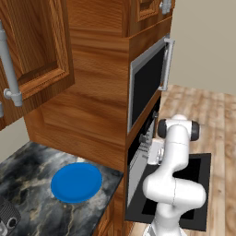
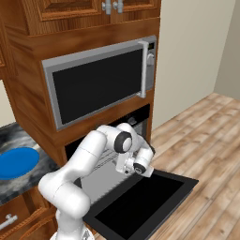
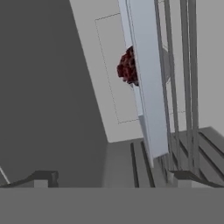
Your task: Take the baked cake out of the oven and place it on the plate for cooling. Then close the oven door.
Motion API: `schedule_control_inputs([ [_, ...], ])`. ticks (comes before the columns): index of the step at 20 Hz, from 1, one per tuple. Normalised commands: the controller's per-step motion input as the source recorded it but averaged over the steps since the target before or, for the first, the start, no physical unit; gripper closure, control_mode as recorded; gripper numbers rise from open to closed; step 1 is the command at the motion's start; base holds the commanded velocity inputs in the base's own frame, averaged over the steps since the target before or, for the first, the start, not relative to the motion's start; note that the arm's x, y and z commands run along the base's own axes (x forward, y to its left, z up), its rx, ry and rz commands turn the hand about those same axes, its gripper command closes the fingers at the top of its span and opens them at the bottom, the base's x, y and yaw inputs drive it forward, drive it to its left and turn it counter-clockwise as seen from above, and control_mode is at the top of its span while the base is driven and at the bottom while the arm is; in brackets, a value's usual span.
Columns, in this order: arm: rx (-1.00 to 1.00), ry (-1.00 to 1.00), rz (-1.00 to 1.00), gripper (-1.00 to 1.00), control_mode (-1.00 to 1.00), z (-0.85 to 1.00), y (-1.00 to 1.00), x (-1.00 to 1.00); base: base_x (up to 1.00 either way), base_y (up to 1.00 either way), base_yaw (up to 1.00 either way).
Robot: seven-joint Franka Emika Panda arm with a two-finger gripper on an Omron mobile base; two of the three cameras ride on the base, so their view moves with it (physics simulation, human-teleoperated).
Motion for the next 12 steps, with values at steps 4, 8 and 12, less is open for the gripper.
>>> schedule_control_inputs([
  [4,0.0,0.04,0.0,-1.0,-1.0,-0.11,0.14,0.26,0.0,0.0,0.0],
  [8,0.0,0.05,0.0,-1.0,-1.0,-0.25,0.13,0.21,0.0,0.0,0.0],
  [12,0.0,0.06,0.0,-1.0,-1.0,-0.31,0.11,0.21,0.0,0.0,0.0],
])
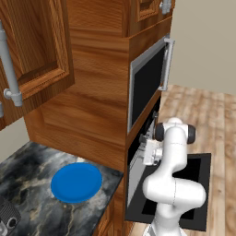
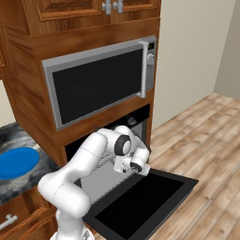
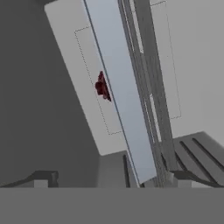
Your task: Take the baked cake out of the oven and place it on the plate for cooling. Then close the oven door.
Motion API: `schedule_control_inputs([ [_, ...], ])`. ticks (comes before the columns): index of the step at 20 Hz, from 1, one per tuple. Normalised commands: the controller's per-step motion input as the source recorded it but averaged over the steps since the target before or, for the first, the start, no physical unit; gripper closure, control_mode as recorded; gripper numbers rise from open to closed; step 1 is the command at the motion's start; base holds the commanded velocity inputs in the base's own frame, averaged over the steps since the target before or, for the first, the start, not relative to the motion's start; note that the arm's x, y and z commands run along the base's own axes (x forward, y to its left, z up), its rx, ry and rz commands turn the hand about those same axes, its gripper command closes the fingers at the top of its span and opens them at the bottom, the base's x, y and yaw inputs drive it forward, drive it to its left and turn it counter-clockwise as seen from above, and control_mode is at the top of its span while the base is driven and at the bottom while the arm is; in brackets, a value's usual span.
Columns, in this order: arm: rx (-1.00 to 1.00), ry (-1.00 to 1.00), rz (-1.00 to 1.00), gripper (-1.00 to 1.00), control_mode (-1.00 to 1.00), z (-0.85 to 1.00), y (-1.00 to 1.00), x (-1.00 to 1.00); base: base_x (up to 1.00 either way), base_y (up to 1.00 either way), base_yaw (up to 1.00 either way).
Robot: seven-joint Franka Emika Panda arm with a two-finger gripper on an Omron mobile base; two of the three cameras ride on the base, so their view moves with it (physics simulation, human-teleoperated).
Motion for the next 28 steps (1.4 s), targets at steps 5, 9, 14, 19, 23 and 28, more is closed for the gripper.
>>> schedule_control_inputs([
  [5,0.0,0.09,0.0,-1.0,-1.0,-0.35,0.02,0.2,0.0,0.0,0.0],
  [9,0.0,0.11,0.0,-1.0,-1.0,-0.33,0.0,0.21,0.0,0.0,0.0],
  [14,0.0,0.11,0.0,-1.0,-1.0,-0.27,0.0,0.23,0.0,0.0,0.0],
  [19,0.0,0.12,0.0,-1.0,-1.0,-0.27,0.01,0.25,0.0,0.0,0.0],
  [23,0.0,0.12,0.0,-1.0,-1.0,-0.3,0.07,0.24,0.0,0.0,0.0],
  [28,0.0,0.09,0.0,-1.0,-1.0,-0.28,0.09,0.23,0.0,0.0,0.0],
])
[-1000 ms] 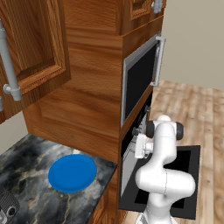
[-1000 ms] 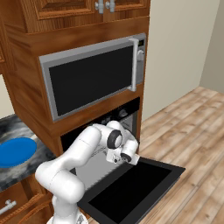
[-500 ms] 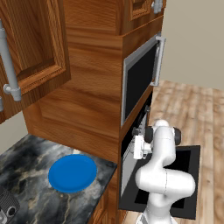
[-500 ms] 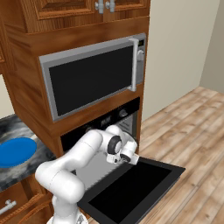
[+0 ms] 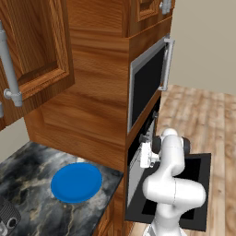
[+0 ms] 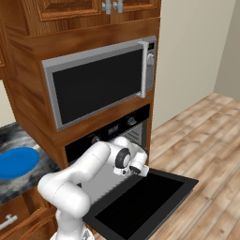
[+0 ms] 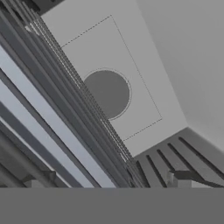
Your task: Take the baked cake out of the oven and place it on the plate for cooling. Then close the oven door.
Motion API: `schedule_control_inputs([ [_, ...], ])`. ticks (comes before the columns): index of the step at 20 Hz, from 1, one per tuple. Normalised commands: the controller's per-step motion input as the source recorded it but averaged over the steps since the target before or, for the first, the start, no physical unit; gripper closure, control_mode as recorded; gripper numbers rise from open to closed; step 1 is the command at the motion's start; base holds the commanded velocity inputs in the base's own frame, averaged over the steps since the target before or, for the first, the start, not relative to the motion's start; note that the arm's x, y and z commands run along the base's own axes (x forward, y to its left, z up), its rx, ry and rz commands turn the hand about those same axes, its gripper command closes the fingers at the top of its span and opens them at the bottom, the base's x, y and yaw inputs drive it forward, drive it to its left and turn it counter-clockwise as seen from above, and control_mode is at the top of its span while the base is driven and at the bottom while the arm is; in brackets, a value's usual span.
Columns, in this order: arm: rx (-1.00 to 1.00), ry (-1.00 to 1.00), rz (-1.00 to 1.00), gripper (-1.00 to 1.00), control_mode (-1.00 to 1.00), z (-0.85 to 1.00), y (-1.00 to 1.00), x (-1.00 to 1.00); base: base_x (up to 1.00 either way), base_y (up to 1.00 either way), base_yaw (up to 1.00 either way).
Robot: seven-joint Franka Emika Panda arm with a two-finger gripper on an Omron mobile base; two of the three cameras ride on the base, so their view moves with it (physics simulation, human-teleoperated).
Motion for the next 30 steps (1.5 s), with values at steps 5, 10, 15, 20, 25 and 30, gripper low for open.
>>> schedule_control_inputs([
  [5,-0.01,0.11,0.0,-1.0,-1.0,-0.31,0.09,0.15,0.0,0.0,0.0],
  [10,-0.04,0.09,-0.02,1.0,-1.0,-0.26,0.2,0.12,0.0,0.0,0.0],
  [15,-0.02,0.03,-0.04,1.0,-1.0,-0.21,0.22,0.13,0.0,0.0,0.0],
  [20,0.0,0.0,-0.05,1.0,-1.0,-0.18,0.18,0.13,0.0,0.0,0.0],
  [25,-0.01,0.05,-0.06,1.0,-1.0,-0.2,0.15,0.12,0.0,0.0,0.0],
  [30,0.0,0.11,-0.06,1.0,-1.0,-0.21,0.08,0.04,0.0,0.0,0.0],
])
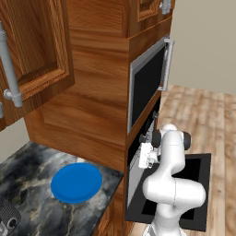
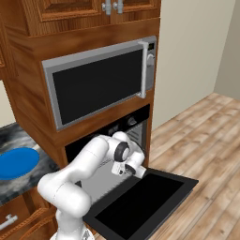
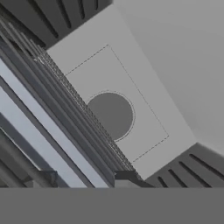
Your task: Take the baked cake out of the oven and place it on the plate for cooling. Then close the oven door.
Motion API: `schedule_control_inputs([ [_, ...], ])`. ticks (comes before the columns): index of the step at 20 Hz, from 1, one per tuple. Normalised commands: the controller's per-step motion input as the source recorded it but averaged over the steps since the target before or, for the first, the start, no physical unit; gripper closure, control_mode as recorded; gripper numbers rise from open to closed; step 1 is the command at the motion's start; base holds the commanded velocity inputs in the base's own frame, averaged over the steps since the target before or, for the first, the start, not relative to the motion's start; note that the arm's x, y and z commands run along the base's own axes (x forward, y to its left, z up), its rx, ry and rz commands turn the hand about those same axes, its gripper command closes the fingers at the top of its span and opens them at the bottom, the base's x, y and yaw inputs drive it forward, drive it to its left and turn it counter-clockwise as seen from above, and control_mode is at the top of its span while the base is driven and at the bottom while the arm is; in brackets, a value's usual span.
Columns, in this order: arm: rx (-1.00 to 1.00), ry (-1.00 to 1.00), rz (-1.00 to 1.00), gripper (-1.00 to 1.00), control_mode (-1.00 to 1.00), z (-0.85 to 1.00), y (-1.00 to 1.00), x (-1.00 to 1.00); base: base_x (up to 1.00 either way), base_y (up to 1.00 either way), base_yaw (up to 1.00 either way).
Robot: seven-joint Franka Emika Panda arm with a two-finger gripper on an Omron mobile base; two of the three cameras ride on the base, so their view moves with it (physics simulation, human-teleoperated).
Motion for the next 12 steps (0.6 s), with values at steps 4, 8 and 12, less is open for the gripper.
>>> schedule_control_inputs([
  [4,0.0,0.17,-0.05,1.0,-1.0,-0.24,0.0,0.0,0.0,0.0,0.0],
  [8,0.0,0.18,-0.04,1.0,-1.0,-0.28,0.0,0.0,0.0,0.0,0.0],
  [12,0.0,0.15,-0.03,1.0,-1.0,-0.31,-0.02,0.0,0.0,0.0,0.0],
])
